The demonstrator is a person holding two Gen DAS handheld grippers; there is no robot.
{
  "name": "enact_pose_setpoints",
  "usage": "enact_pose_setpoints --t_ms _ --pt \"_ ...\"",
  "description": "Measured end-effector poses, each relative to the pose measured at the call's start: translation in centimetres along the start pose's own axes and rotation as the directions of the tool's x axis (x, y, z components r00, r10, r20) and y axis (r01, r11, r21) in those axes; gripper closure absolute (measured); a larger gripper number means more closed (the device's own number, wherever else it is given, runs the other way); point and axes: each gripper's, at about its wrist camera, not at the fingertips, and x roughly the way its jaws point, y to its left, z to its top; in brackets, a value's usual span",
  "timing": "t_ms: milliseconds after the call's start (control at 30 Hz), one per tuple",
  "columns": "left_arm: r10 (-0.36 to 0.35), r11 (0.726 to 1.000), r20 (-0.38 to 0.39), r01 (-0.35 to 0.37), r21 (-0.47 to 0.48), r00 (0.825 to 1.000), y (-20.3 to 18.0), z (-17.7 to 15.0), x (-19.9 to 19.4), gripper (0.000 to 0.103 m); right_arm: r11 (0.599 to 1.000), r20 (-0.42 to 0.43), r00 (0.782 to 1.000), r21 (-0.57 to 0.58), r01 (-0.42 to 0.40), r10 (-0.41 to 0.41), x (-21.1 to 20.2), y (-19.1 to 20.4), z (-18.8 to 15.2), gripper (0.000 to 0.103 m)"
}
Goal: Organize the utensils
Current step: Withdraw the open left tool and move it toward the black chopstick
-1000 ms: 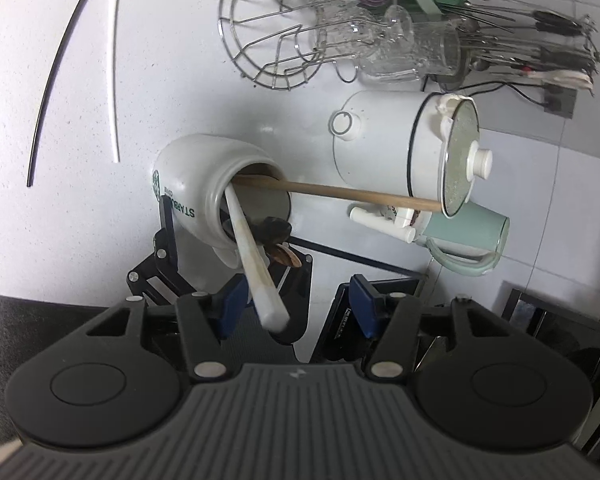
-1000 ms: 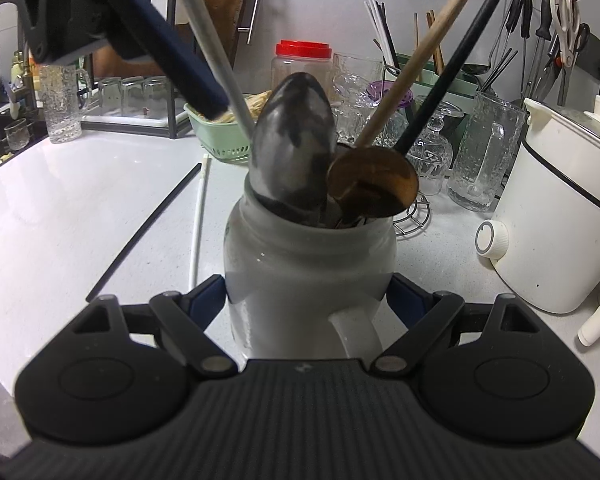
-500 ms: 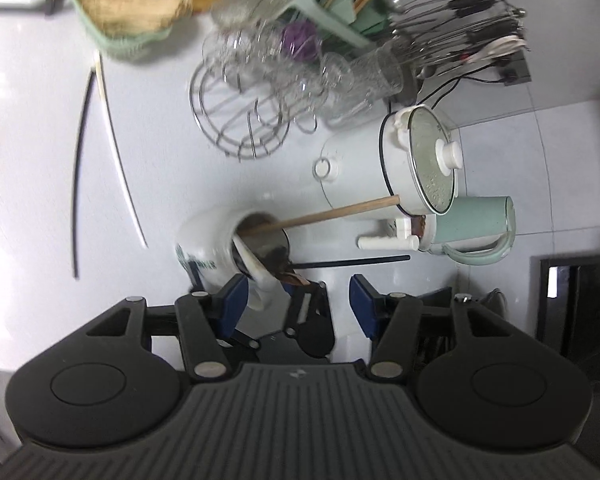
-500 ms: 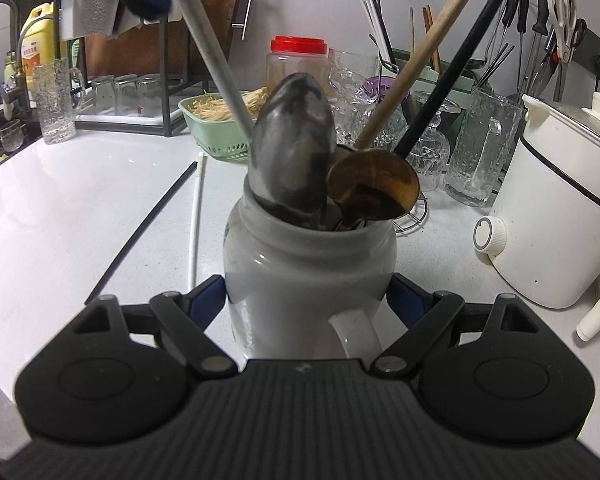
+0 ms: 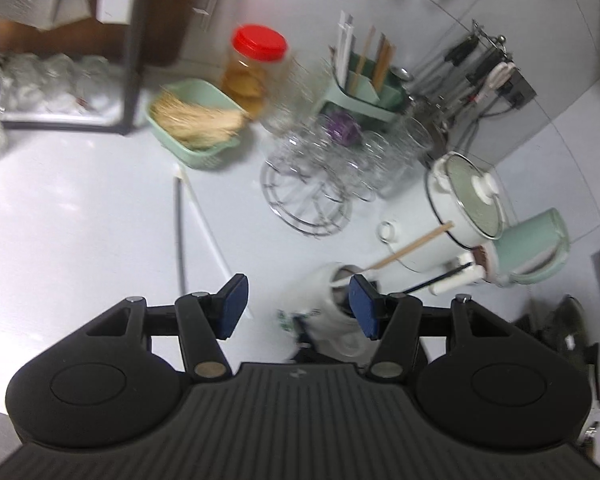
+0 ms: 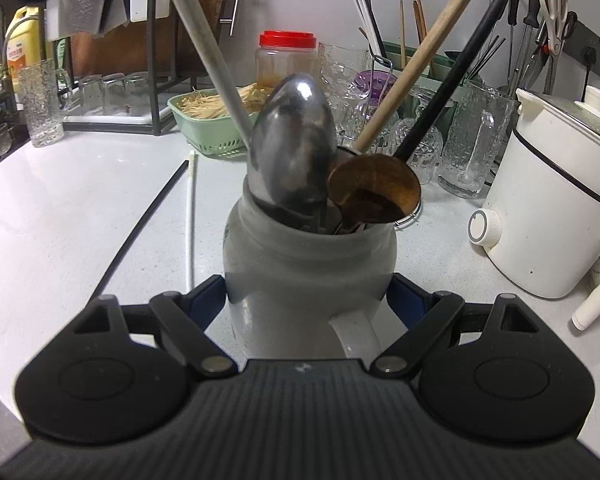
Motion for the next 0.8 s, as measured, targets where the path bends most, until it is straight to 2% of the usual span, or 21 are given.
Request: enact_pose_setpoints --t_ms 400,700,800 --pt "0.108 0.993 0.105 -0.102 -0.062 0.989 4.0 -3.6 -1.8 0.041 1.000 -0.003 1.000 0.006 0.007 -0.007 0.0 0.0 0.0 0.014" --pt "0.163 0.986 0.126 -0.157 -0.058 0.978 5.0 -5.2 -0.6 0.041 1.000 -0.013 1.000 -0.002 -0.003 0.003 0.1 -0.2 0.1 0.014" --pt "0.165 0.985 0.112 -0.158 -0.065 0.980 5.3 -5.5 0.1 0.041 1.000 -0.023 1.000 -0.007 -0.006 0.006 0.1 -0.2 0.2 0.014"
